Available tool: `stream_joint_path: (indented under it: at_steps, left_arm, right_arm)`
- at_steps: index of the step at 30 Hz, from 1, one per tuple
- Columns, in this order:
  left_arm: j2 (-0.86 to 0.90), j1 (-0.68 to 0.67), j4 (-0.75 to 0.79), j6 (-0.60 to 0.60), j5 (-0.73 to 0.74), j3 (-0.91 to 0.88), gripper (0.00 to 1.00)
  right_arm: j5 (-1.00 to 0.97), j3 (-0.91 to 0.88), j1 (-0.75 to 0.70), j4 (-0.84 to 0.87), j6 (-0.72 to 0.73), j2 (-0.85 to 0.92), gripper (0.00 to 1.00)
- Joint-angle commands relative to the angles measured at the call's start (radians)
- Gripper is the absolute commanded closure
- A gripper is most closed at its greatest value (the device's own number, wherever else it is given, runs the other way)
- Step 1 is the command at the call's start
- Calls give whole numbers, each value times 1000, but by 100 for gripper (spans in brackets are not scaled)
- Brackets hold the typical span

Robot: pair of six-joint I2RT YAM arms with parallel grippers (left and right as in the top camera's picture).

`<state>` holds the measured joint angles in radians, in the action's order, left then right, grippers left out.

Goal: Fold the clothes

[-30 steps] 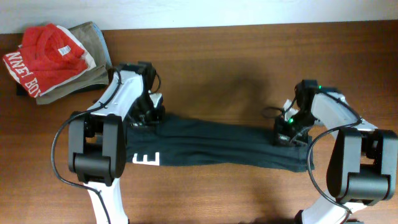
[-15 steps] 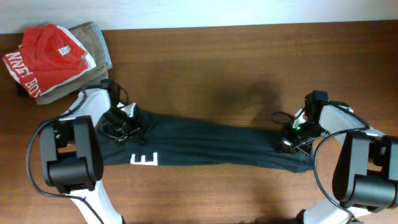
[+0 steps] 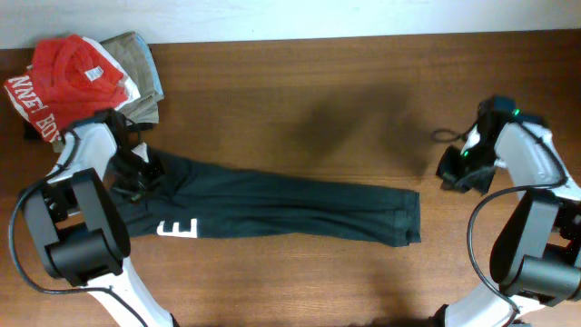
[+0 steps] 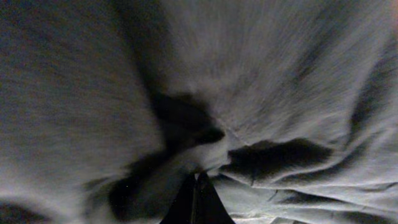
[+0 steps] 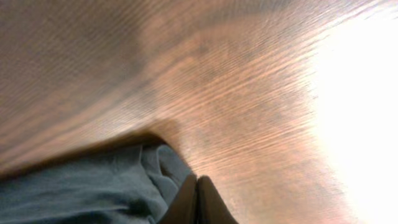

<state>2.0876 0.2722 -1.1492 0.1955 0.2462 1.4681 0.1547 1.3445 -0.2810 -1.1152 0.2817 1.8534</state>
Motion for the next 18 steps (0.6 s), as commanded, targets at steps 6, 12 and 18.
stream_joint_path:
  at_steps: [6, 12, 18]
  left_arm:
    - [-119, 6, -81, 21, -70, 211, 66]
    - [-132, 6, -113, 21, -70, 203, 1]
    - [-132, 6, -120, 20, -70, 203, 1]
  right_arm:
    - [-33, 208, -2, -172, -110, 3, 17]
    - [56, 14, -2, -87, -174, 3, 1]
    - [222, -188, -2, 41, -277, 3, 1]
